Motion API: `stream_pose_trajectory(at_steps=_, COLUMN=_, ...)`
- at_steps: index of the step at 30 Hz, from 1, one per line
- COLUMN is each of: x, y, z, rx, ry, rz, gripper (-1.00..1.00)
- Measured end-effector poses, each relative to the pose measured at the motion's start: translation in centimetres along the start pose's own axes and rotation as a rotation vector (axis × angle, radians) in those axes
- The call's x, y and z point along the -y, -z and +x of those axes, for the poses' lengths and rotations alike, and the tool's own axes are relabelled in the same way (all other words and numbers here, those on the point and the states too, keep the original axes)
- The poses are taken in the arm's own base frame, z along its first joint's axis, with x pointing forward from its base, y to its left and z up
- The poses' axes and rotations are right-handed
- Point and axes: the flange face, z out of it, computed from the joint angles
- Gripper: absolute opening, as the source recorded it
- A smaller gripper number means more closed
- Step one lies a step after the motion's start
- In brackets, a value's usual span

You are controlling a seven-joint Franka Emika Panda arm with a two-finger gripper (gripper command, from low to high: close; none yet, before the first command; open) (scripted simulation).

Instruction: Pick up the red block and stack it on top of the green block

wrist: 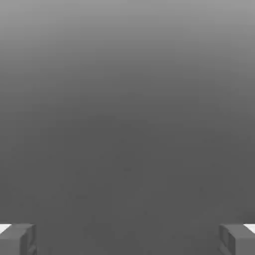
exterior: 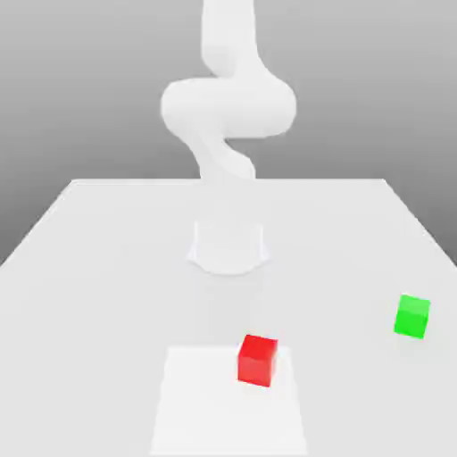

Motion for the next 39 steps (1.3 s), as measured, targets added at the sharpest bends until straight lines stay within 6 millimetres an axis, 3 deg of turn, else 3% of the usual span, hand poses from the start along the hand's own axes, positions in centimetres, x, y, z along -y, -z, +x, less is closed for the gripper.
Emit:
stream_pose_trajectory(at_steps=4, x=-1.8, y=-9.1, z=-2.3, rx=0.141, ry=0.188, rz=-0.036, gripper=0.0)
stream_pose_trajectory(at_steps=8, x=-3.9, y=-17.0, z=-6.3, rx=0.275, ry=0.377, rz=-0.064, gripper=0.0)
stream_pose_trajectory(at_steps=12, x=-6.6, y=-23.4, z=-11.4, rx=0.406, ry=0.573, rz=-0.085, gripper=0.0)
stream_pose_trajectory(at_steps=16, x=-10.0, y=-28.3, z=-17.0, rx=0.537, ry=0.773, rz=-0.101, gripper=0.0)
stream_pose_trajectory(at_steps=22, x=-16.2, y=-32.6, z=-25.2, rx=0.725, ry=1.071, rz=-0.115, gripper=0.0)
stream_pose_trajectory(at_steps=32, x=-19.6, y=-37.3, z=-28.8, rx=0.751, ry=1.118, rz=-0.115, gripper=0.0)
stream_pose_trajectory(at_steps=33, x=-20.0, y=-37.7, z=-29.3, rx=0.753, ry=1.116, rz=-0.115, gripper=-1.0)
stream_pose_trajectory(at_steps=39, x=-20.2, y=-37.9, z=-29.5, rx=0.756, ry=1.115, rz=-0.116, gripper=-1.0)
